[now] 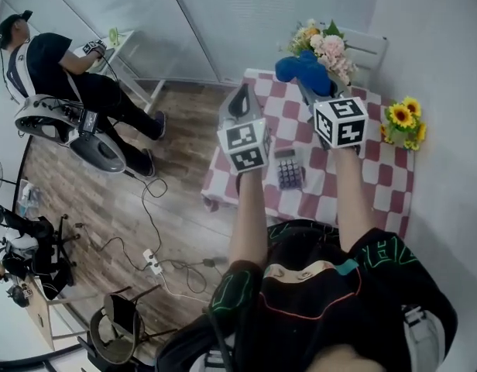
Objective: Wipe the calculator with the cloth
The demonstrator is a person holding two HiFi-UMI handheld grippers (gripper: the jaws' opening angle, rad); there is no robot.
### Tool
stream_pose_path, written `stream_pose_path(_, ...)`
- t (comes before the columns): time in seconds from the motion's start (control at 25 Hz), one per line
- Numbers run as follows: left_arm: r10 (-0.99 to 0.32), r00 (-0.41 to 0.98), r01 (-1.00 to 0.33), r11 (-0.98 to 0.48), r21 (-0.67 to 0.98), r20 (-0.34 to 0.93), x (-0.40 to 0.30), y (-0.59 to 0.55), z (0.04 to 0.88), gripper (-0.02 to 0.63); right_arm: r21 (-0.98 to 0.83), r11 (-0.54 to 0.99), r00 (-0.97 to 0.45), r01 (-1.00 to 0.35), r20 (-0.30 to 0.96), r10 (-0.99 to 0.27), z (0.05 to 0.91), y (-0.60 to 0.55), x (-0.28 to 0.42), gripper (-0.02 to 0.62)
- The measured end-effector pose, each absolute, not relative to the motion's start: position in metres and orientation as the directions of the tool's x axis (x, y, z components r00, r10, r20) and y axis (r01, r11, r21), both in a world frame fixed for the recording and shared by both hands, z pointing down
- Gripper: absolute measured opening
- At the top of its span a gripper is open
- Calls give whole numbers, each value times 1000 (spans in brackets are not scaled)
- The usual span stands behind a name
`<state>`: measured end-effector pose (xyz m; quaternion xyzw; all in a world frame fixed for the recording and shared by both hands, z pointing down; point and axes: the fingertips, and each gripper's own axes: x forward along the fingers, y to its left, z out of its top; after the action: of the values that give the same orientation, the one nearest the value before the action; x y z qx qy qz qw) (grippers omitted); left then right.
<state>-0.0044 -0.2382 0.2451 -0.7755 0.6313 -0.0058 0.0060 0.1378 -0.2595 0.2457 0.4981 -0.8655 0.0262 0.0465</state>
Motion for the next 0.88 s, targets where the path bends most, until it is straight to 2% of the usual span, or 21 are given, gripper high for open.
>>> stream_pose_path(0.12, -980, 196, -981, -195, -16, -20, -6, -238, 245, 11, 58, 476, -469, -878, 99, -877, 246, -254, 146, 117)
stream_pose_path(0.48, -975, 199, -980, -197, -29, -96, 0, -230, 227, 11, 50, 430, -425, -902, 79, -902, 244, -248, 165, 115)
stream_pose_path(0.88, -982, 179, -984, -179, -12, -68, -7, -229, 237, 9, 69, 429, -425, -901, 64, -903, 239, -242, 166, 115)
